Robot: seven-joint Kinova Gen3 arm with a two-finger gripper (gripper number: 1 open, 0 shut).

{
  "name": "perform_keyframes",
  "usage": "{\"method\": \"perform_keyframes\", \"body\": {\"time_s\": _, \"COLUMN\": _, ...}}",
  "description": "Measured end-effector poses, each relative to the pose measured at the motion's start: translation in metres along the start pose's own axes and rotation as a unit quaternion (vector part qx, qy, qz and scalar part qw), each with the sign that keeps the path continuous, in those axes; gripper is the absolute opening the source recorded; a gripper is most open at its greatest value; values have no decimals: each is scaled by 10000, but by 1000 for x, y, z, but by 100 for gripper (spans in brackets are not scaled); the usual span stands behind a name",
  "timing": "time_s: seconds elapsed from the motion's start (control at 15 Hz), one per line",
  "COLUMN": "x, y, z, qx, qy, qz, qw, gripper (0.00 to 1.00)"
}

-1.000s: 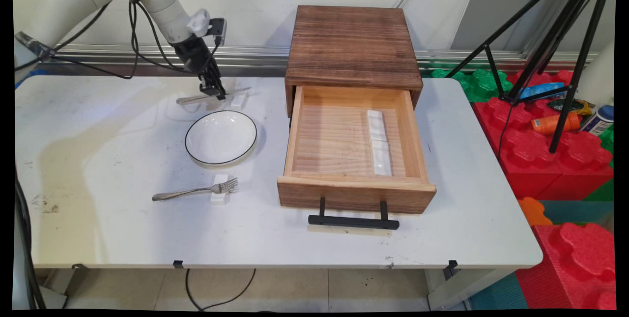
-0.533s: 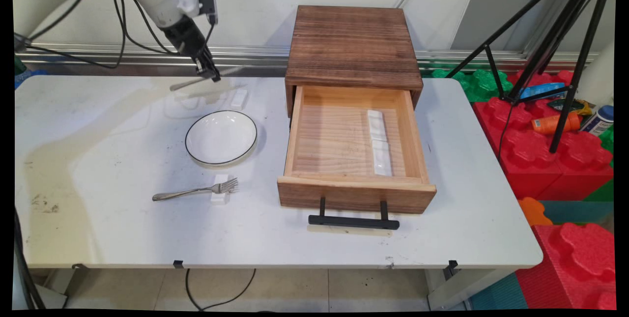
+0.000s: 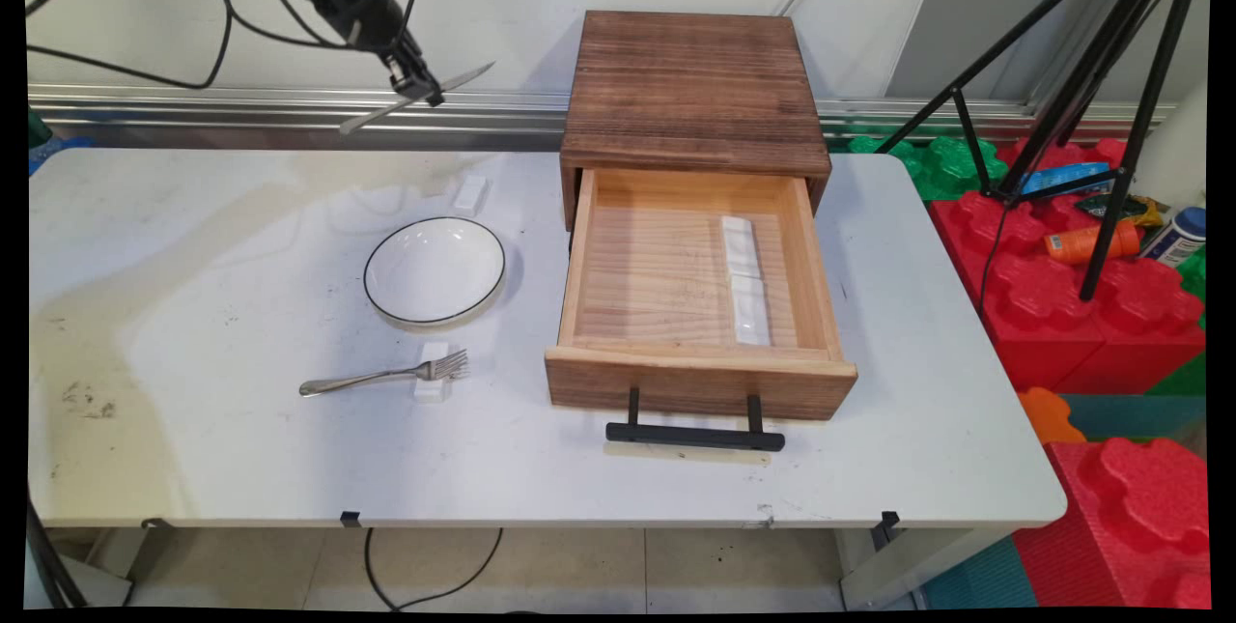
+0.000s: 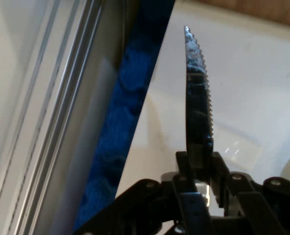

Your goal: Place the picked object into the drawer

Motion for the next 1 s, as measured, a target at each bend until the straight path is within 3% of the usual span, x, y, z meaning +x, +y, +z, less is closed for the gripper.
{"method": "perform_keyframes", "body": {"time_s": 0.4, "x": 54, "y": 42, "z": -41, "qx": -80, "qy": 432, "qz": 356, "qw": 9984, "gripper": 0}}
{"method": "perform_keyframes", "body": {"time_s": 1.0, "x": 140, "y": 115, "z": -62, "qx": -565, "qy": 1133, "qz": 699, "qw": 9895, "gripper": 0}}
